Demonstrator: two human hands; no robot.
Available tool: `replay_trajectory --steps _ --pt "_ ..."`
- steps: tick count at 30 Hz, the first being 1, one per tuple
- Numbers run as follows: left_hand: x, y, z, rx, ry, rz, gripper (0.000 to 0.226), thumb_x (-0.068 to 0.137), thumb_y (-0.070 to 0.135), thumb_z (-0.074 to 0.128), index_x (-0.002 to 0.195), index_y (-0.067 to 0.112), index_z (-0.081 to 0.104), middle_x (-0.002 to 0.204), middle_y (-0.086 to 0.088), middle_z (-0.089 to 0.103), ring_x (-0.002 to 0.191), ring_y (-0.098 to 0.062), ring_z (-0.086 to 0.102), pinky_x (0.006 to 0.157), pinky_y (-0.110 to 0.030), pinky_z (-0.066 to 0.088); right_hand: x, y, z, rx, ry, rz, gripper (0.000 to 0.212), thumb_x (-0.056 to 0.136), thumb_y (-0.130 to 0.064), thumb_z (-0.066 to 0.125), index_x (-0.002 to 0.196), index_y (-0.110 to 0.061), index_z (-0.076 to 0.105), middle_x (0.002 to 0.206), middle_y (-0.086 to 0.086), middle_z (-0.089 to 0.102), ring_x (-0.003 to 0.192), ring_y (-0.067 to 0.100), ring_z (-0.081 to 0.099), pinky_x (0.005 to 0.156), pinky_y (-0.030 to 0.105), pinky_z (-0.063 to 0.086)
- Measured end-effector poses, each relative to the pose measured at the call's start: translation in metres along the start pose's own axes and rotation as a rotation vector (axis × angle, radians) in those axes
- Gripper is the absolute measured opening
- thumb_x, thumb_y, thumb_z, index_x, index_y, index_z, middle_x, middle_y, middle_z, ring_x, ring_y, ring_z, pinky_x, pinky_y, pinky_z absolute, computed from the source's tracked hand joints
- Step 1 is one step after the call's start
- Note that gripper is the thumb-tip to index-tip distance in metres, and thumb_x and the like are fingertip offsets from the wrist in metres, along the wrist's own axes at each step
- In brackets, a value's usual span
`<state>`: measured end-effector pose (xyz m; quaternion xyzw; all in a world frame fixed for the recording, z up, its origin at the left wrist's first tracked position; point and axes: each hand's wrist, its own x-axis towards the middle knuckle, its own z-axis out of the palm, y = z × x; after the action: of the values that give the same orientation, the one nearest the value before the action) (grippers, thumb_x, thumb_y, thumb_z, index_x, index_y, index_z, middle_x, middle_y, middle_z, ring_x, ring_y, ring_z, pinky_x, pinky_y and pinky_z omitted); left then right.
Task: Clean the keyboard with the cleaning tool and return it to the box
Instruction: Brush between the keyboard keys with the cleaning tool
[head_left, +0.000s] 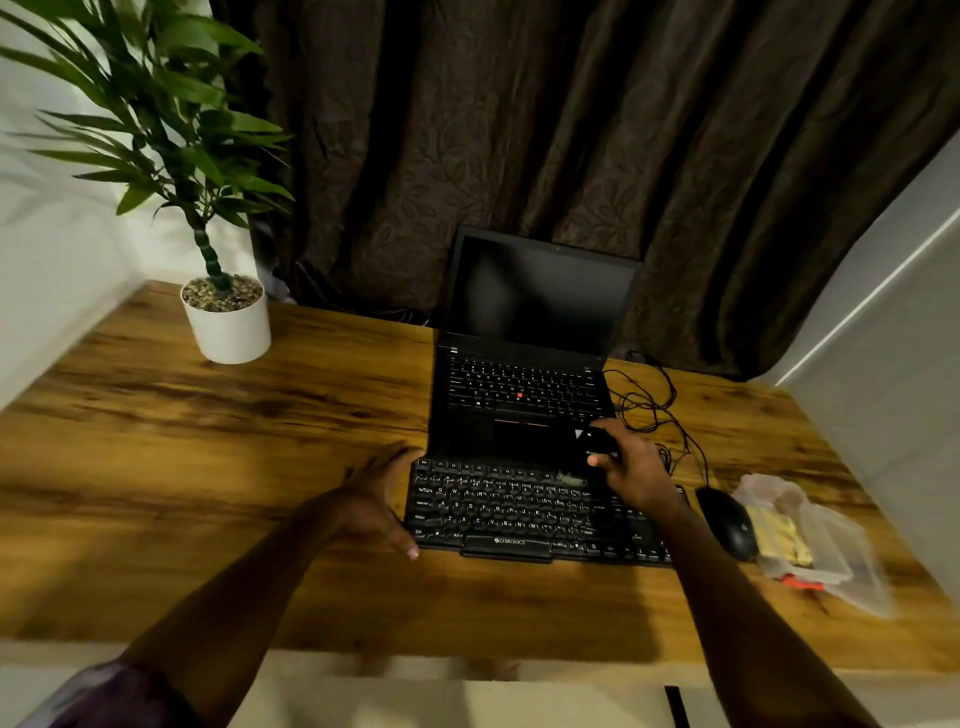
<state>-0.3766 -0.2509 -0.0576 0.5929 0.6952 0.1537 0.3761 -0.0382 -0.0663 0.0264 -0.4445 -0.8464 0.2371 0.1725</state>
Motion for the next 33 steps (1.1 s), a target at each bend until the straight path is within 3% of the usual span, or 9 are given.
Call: replay_trajectory --steps 4,9,12,19,21,24,26,29,33 --pt "0.002 -0.002 0.002 0.006 0.008 -0.007 0.159 0.018 0.079 0.080 0.153 0.051 0.001 0.165 0.015 -0.010 0.152 -0.026 -0.004 0.120 -0.061 0.006 0.004 -0.018 0.011 0.027 -0.025 -0.029 0.044 0.089 0.001 0.065 0.127 -0.017 0.054 0.106 -0.001 0.060 0.090 0.002 0.058 0.063 0.004 0.048" --pt "0.003 -0.005 0.003 0.019 0.020 0.013 0.159 0.016 0.084 0.077 0.152 0.051 0.001 0.165 0.016 -0.009 0.152 -0.023 -0.002 0.120 -0.061 0.014 0.001 -0.014 0.011 0.081 -0.018 0.010 0.046 0.089 0.002 0.064 0.129 -0.019 0.054 0.109 -0.002 0.060 0.094 0.005 0.060 0.060 0.007 0.050" --pt "0.002 -0.003 0.003 -0.003 0.017 0.005 0.155 0.021 0.076 0.085 0.150 0.056 0.001 0.164 0.018 -0.008 0.152 -0.024 -0.001 0.119 -0.061 0.018 -0.004 0.002 -0.001 0.049 -0.005 0.024 0.047 0.088 0.002 0.064 0.129 -0.018 0.054 0.109 0.002 0.062 0.098 0.018 0.063 0.062 0.010 0.050" --pt "0.000 -0.005 0.003 -0.011 0.020 0.003 0.154 0.018 0.079 0.082 0.148 0.060 0.001 0.164 0.020 -0.007 0.153 -0.025 -0.002 0.118 -0.060 0.021 -0.007 0.007 -0.008 -0.007 0.012 0.043 0.047 0.089 0.002 0.063 0.128 -0.022 0.053 0.111 0.006 0.065 0.101 0.022 0.064 0.080 0.040 0.060" --pt "-0.001 -0.002 0.002 -0.006 0.017 0.001 0.154 0.022 0.075 0.086 0.150 0.057 0.001 0.164 0.017 -0.007 0.152 -0.026 -0.002 0.119 -0.060 0.019 -0.003 0.000 0.000 -0.022 0.015 0.015 0.048 0.088 0.000 0.065 0.126 -0.027 0.053 0.108 0.001 0.064 0.098 0.018 0.064 0.074 0.027 0.060" --pt "-0.004 0.006 0.000 0.035 0.009 -0.006 0.147 0.039 0.058 0.093 0.154 0.048 0.001 0.165 0.013 -0.008 0.152 -0.027 -0.003 0.120 -0.060 0.011 -0.002 -0.011 0.007 -0.002 0.018 -0.032 0.042 0.088 0.001 0.066 0.125 -0.015 0.056 0.103 0.000 0.063 0.091 0.012 0.061 0.063 0.004 0.049" --pt "-0.005 0.009 -0.001 0.050 0.008 -0.015 0.147 0.041 0.056 0.094 0.154 0.046 0.001 0.165 0.012 -0.008 0.152 -0.027 -0.003 0.120 -0.060 0.006 -0.003 -0.011 0.006 0.046 0.019 -0.024 0.041 0.088 0.000 0.066 0.124 -0.017 0.056 0.105 0.002 0.064 0.093 0.015 0.063 0.066 0.010 0.054" --pt "-0.004 0.007 -0.002 0.046 -0.012 -0.030 0.157 0.023 0.074 0.085 0.152 0.051 -0.001 0.165 0.014 -0.009 0.152 -0.029 -0.004 0.120 -0.061 0.007 -0.006 0.001 -0.003 0.045 0.017 0.007 0.042 0.088 -0.002 0.067 0.124 -0.021 0.056 0.108 0.006 0.067 0.099 0.021 0.066 0.077 0.032 0.060" --pt "-0.003 0.005 -0.002 0.028 -0.002 -0.030 0.158 0.019 0.071 0.086 0.151 0.054 0.001 0.165 0.015 -0.008 0.152 -0.031 -0.004 0.120 -0.062 0.011 -0.012 0.013 -0.015 -0.007 0.031 0.016 0.040 0.090 -0.002 0.065 0.125 -0.018 0.055 0.110 0.005 0.065 0.102 0.021 0.063 0.078 0.025 0.053"
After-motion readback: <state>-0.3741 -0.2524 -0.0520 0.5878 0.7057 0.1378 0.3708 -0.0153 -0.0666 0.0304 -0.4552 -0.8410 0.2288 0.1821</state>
